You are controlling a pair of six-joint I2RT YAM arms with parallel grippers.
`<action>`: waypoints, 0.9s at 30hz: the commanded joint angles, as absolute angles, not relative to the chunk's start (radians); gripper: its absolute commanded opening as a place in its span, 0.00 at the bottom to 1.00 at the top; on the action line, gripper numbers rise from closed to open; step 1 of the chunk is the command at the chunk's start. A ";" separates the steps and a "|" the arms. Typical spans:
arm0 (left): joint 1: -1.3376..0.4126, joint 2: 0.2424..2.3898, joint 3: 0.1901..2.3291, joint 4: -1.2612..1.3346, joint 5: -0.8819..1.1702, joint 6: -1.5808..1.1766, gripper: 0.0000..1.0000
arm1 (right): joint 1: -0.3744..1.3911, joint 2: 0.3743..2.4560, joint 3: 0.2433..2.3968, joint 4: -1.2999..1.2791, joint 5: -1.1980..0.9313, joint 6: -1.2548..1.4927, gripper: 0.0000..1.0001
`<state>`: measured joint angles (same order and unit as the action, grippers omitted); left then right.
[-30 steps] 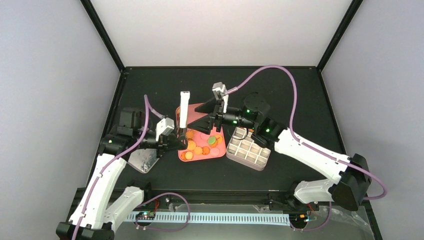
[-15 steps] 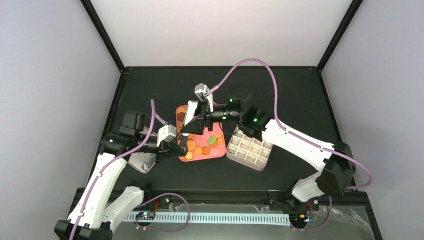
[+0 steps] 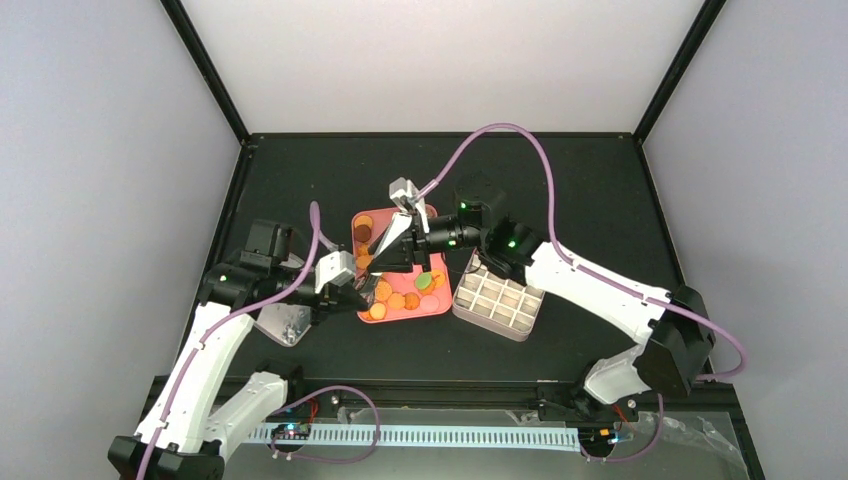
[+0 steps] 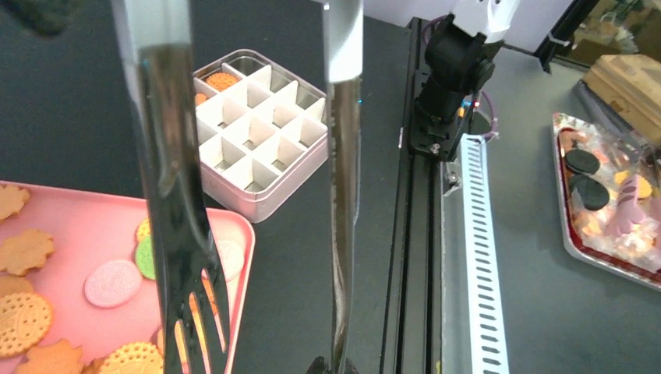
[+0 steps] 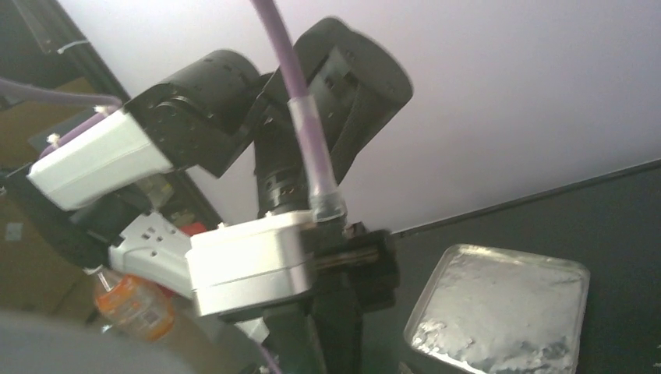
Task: Pack the cookies
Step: Pass from the left arm to the right, then pick up the fake cookies from the plate.
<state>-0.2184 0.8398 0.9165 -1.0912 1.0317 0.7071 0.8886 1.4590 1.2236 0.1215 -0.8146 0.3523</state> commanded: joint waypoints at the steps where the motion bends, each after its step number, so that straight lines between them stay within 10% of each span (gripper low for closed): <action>1: -0.224 0.823 0.951 -1.041 0.964 0.725 0.01 | 0.890 1.399 1.181 0.118 -0.774 0.334 0.42; 13: -0.213 0.814 0.866 -0.878 0.433 0.633 0.72 | 0.899 1.359 1.033 0.142 -0.374 0.267 0.37; 27: -0.058 0.889 0.796 -0.791 0.299 0.693 0.77 | 0.996 1.587 1.075 0.251 -0.094 0.199 0.36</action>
<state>-0.0826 0.8925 0.8082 -0.8318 0.3393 0.6632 0.9718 1.5284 1.0286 0.1715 -0.2035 0.2348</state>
